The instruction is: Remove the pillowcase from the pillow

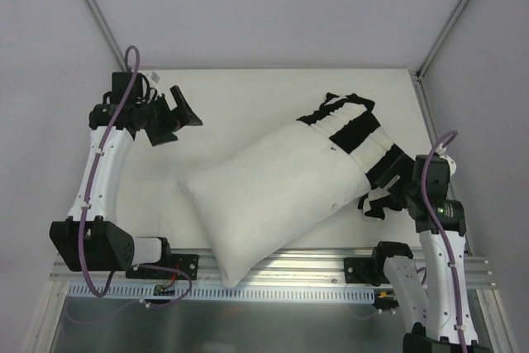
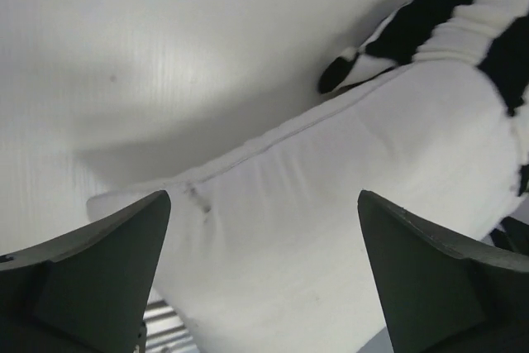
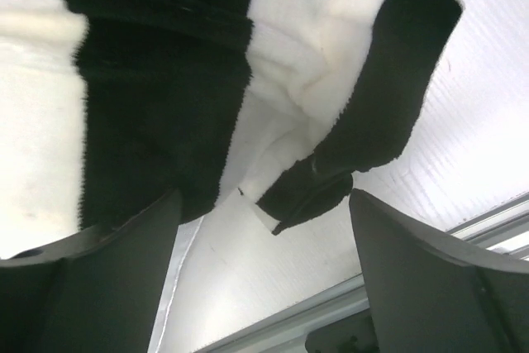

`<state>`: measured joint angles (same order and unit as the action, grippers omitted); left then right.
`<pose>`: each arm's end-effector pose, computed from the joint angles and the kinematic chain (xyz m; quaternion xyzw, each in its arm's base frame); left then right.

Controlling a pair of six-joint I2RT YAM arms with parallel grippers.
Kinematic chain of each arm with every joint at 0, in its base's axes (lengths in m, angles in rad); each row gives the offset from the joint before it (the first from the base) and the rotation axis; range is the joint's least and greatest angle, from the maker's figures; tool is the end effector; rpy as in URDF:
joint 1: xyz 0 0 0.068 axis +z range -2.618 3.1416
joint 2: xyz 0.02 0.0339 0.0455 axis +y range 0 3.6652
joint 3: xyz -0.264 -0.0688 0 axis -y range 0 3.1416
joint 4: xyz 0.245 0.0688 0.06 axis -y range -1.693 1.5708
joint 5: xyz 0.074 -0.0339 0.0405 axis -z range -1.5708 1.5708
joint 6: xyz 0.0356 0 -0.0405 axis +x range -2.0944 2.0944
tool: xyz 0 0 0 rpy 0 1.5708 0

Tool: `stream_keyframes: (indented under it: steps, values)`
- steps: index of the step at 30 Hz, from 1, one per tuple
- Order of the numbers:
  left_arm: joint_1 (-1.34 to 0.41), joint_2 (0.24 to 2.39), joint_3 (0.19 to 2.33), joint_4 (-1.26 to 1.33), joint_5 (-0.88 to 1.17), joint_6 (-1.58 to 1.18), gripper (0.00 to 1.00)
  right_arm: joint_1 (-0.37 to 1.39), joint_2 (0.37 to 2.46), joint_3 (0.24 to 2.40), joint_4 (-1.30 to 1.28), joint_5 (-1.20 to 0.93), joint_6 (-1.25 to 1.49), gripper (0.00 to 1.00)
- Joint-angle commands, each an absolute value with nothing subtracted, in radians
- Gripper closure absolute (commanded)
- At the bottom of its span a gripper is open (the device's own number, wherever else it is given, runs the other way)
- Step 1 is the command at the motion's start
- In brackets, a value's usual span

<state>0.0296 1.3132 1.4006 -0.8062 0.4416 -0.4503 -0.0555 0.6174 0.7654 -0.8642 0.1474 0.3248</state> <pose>0.2718 -0.0072 0.3800 -0.1233 0.8846 -0.2792 0.3527 0.1201 -0.0119 0.2901 0.2015 0.8855 -0.0109 0.4185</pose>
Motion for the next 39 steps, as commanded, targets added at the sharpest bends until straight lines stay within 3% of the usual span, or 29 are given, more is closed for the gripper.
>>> stream_keyframes:
  steps: [1,6,12,14,16,17,19,28,31,33,34,37,38,39]
  values:
    - [0.011,1.255,1.277,-0.903,0.258,-0.443,0.01,-0.06,0.607,0.921,-0.911,0.121,0.246,0.08]
    - [0.005,1.21,1.079,-0.861,0.258,-0.521,0.01,-0.003,0.695,1.101,-0.93,0.086,0.216,0.01]
    - [-0.194,1.215,0.957,-0.681,0.362,-0.649,0.01,0.371,0.883,1.357,-0.917,0.297,0.184,0.01]
    - [-0.224,1.247,0.956,-0.641,0.406,-0.66,0.04,0.491,1.036,1.451,-0.955,0.353,0.122,0.03]
    - [-0.229,1.255,0.937,-0.605,0.449,-0.664,0.24,0.552,1.214,1.587,-1.014,0.356,0.068,0.04]
    - [-0.227,1.253,0.936,-0.588,0.462,-0.664,0.64,0.561,1.271,1.626,-1.037,0.357,0.033,0.04]
    - [-0.227,1.255,0.943,-0.588,0.466,-0.651,1.0,0.583,1.371,1.714,-1.071,0.351,0.009,0.03]
    - [-0.226,1.22,0.971,-0.586,0.453,-0.647,1.0,0.552,1.672,1.812,-1.049,0.246,-0.087,0.03]
    - [-0.225,1.207,0.973,-0.588,0.456,-0.643,1.0,0.494,1.729,1.832,-1.048,0.242,-0.063,0.13]
    - [-0.221,1.187,0.973,-0.588,0.456,-0.637,1.0,0.453,1.756,1.835,-1.04,0.256,-0.055,0.3]
    - [-0.218,1.174,0.973,-0.591,0.46,-0.632,1.0,0.439,1.766,1.836,-1.039,0.268,-0.049,0.47]
    - [-0.184,1.155,0.985,-0.604,0.494,-0.617,1.0,0.381,1.798,1.841,-1.037,0.29,-0.046,0.76]
    - [-0.158,1.141,0.995,-0.609,0.502,-0.612,1.0,0.367,1.805,1.841,-1.037,0.288,-0.045,0.94]
    - [-0.141,1.137,1.003,-0.615,0.512,-0.6,1.0,0.333,1.812,1.841,-1.037,0.288,-0.04,0.99]
